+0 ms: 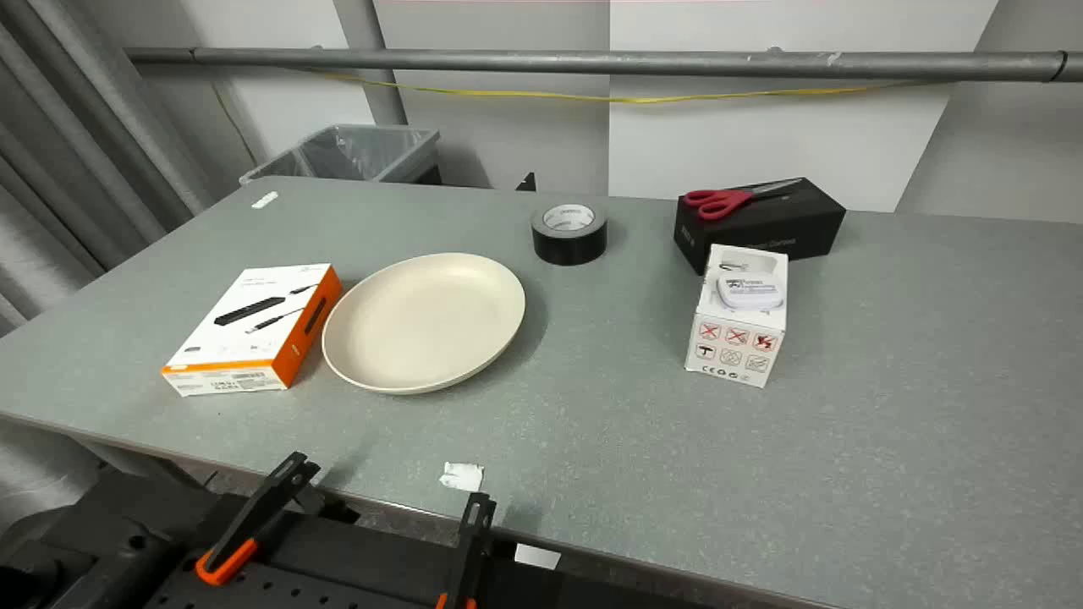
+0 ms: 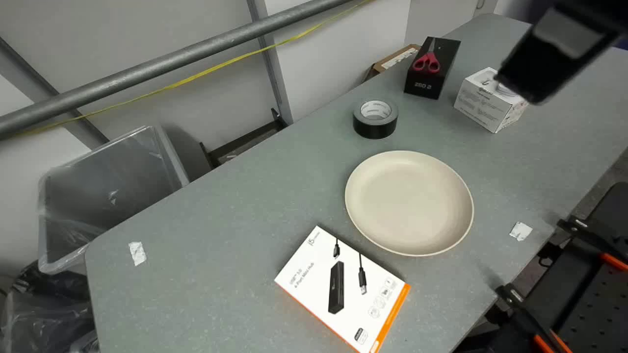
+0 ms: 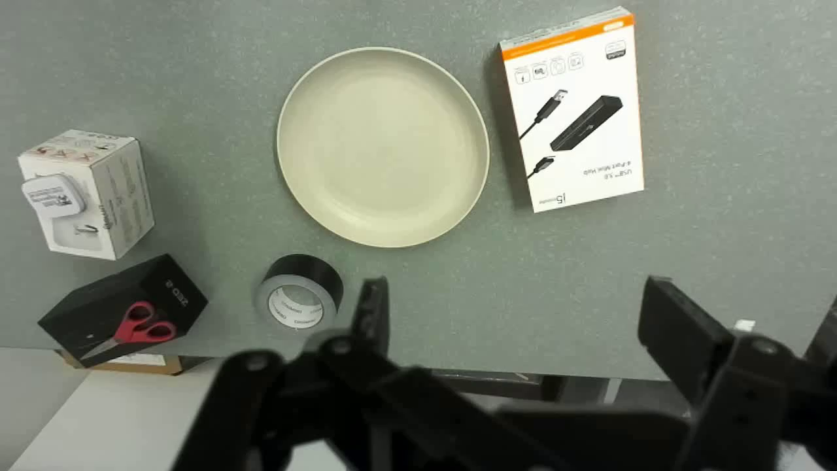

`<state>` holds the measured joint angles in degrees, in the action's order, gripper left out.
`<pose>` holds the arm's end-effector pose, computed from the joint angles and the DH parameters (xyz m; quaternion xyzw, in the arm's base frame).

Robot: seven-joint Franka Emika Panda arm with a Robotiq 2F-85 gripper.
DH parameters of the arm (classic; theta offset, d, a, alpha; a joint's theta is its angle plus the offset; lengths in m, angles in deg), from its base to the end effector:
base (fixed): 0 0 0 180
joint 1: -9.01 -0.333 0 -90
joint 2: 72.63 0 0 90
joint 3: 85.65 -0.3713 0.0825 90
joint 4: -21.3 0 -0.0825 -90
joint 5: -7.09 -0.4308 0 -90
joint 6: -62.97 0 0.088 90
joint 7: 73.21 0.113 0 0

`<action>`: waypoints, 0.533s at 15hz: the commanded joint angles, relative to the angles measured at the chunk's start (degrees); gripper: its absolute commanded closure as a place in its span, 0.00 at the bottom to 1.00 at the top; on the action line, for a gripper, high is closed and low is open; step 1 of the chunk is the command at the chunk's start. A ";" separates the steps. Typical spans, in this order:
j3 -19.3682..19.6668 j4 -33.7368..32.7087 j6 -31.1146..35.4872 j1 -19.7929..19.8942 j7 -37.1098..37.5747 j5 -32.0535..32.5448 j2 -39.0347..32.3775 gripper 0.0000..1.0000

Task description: Put the black masking tape on the plate

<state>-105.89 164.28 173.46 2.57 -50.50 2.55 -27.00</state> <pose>0.3029 0.1865 0.5685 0.9913 -0.0135 0.1238 0.0430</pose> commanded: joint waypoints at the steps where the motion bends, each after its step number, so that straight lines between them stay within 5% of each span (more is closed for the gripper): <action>1: 0.34 -0.15 -0.14 -0.43 0.27 0.34 -0.17 0.00; 8: 0.76 -0.27 -0.03 -0.38 -0.20 0.26 -0.52 0.00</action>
<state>-105.90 164.28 173.46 2.57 -50.50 2.55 -27.02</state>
